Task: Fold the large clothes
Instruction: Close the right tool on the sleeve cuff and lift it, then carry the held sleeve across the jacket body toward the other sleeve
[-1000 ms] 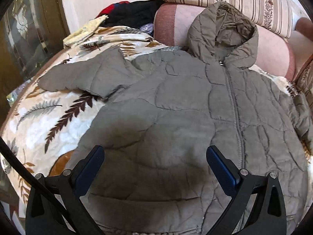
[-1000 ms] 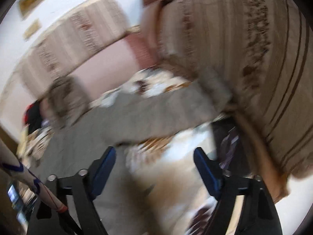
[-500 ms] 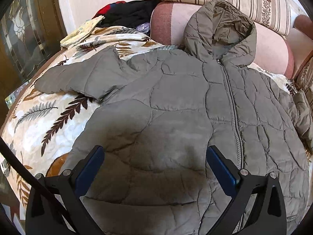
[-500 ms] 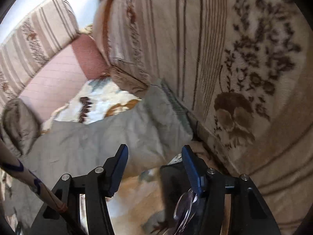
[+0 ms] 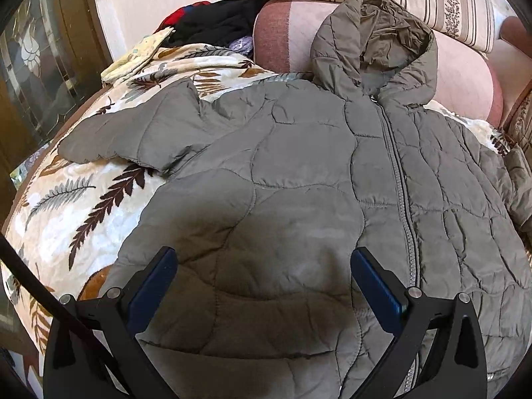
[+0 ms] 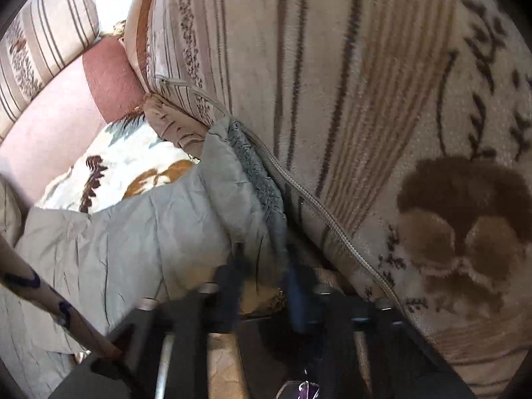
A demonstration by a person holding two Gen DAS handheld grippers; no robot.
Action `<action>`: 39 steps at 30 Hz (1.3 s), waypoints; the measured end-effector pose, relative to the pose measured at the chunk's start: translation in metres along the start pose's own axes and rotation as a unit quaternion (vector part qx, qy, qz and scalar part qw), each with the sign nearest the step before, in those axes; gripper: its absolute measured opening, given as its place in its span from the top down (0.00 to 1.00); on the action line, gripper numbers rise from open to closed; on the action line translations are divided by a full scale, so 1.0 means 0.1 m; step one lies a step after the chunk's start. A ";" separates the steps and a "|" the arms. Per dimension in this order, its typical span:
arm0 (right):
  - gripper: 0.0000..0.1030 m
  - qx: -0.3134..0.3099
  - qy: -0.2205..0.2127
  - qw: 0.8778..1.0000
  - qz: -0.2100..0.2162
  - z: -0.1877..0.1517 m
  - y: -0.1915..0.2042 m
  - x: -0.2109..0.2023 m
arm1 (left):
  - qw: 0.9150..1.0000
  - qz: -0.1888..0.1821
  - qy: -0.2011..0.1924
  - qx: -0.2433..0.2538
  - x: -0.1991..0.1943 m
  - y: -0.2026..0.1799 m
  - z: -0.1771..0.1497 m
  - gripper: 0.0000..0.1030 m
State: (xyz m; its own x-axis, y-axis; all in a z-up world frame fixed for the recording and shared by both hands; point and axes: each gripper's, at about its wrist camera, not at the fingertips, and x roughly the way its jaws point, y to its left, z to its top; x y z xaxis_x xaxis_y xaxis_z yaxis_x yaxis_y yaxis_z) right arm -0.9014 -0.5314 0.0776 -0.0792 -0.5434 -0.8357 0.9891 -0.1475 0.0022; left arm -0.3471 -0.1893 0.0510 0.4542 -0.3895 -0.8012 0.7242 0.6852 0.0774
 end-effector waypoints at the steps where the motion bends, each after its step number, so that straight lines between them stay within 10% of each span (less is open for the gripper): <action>1: 0.86 0.002 -0.009 1.000 0.007 -0.01 0.00 -0.07 | 1.000 0.000 0.000 0.000 0.00 0.00 0.00 0.00; 12: 0.87 -0.003 -0.110 0.992 0.066 0.15 0.24 -1.33 | 1.000 -0.002 -0.011 -0.007 -0.07 0.05 0.01 0.00; 22: 0.87 -0.049 -0.195 0.959 0.200 0.18 1.05 -2.76 | 1.000 -0.006 -0.018 -0.023 -0.13 0.17 0.03 0.00; 39: 0.87 -0.170 -0.136 0.898 0.382 -0.55 2.94 -3.23 | 0.998 -0.002 -0.023 -0.056 -0.20 0.45 0.06 0.00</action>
State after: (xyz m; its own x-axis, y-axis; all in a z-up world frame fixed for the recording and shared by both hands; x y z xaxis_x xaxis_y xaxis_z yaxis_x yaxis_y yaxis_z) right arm -0.5776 -0.3533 0.3181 0.6575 -0.5665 -0.4967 0.7443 0.5908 0.3115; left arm -0.3202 -0.1542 0.0743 0.4766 -0.4192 -0.7727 0.6650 0.7468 0.0051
